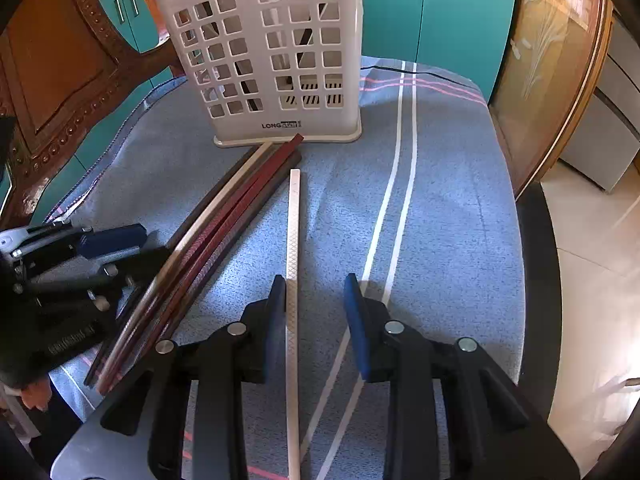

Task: Organize utensils
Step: 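Grasp a brown chopstick with the left tool while the right grasps a light one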

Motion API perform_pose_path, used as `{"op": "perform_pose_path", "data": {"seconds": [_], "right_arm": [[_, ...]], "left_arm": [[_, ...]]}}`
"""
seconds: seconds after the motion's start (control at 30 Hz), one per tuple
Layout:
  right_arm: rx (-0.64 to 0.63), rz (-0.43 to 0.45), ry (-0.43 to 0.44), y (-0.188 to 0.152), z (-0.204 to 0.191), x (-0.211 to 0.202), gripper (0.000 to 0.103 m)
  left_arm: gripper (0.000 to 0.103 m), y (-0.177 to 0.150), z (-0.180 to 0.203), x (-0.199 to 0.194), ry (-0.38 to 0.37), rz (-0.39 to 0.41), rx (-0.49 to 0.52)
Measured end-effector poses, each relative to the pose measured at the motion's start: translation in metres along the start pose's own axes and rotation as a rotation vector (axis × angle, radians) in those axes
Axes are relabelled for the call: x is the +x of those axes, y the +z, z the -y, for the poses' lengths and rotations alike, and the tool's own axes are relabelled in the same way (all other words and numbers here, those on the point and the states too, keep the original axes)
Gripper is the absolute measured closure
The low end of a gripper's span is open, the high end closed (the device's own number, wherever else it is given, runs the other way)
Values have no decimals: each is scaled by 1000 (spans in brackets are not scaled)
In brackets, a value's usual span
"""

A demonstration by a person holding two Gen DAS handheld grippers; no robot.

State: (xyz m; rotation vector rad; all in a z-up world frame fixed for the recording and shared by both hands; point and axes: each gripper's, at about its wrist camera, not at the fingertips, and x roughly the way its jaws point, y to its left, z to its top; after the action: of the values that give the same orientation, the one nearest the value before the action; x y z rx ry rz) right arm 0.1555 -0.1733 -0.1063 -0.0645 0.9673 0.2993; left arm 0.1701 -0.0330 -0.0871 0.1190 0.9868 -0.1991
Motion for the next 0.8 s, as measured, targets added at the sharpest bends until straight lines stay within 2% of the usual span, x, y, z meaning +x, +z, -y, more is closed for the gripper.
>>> {"op": "perform_pose_path", "data": {"seconds": [0.07,0.1,0.13,0.17,0.2,0.23,0.37,0.47,0.57,0.8], "right_arm": [[0,3,-1,1,-2,1,72],[-2,5,-5,1,-2,1,73],[-4,6,-11,0,-2,1,73],[-14,8,-23,0,-3,1,78],[-23,9,-31,-2,-4,-1,95],[-27,6,-36,-3,-4,-1,97],[42,-31,-17,-3,9,-5,97],[52,-71,65,-2,12,-8,96],[18,-61,16,8,6,-7,78],[-26,-91,-52,26,-7,14,77]], "left_arm": [[69,0,0,0,7,6,-9],[76,1,-3,0,12,9,-26],[88,1,-4,-1,24,10,-30],[93,1,-7,-1,31,6,-40],[94,0,-12,-2,25,-3,-65],[95,-1,-15,-4,19,-10,-85],[96,-15,-24,-15,-30,-51,-135],[96,-17,-26,-16,-64,-71,-149],[91,-6,-29,-8,-52,-74,-152],[85,38,-24,19,27,-113,-93]]}}
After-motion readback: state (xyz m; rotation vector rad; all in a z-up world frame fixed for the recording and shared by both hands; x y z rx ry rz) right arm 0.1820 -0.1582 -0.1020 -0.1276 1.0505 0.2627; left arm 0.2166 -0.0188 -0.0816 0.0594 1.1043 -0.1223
